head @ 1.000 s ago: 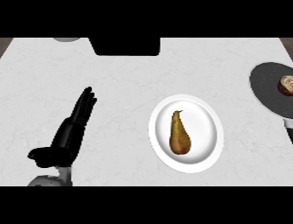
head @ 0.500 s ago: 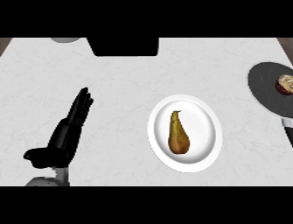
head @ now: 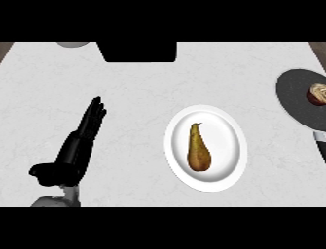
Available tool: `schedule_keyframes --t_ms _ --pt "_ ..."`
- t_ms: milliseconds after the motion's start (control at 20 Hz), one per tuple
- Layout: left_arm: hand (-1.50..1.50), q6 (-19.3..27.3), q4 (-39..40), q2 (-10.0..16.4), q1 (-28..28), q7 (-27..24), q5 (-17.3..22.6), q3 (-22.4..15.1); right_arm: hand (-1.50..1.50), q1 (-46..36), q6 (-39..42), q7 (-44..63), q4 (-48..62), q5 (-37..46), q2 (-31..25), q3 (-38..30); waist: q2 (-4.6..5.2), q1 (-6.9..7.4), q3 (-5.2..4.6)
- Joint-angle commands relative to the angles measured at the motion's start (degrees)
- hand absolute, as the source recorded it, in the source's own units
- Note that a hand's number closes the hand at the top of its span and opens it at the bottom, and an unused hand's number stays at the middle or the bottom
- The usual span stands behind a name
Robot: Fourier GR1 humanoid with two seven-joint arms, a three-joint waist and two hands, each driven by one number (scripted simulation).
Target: Pick the cupcake from the plate and place it in the pan
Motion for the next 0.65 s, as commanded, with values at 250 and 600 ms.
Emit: schedule_keyframes --t_ms 250,600 --pt "0.00 -1.1 -0.1 -0.7 2.1 -1.9 -1.2 0.9 -1.50 5.3 -3.9 10.8 -13.4 -0.3 0.3 5.4 -0.01 0.03 -0.02" --pt "0.00 -1.2 1.2 -1.8 0.2 -0.9 -1.9 1.6 -1.50 5.8 -10.3 6.8 -11.1 3.1 1.4 7.0 0.05 0.09 0.00"
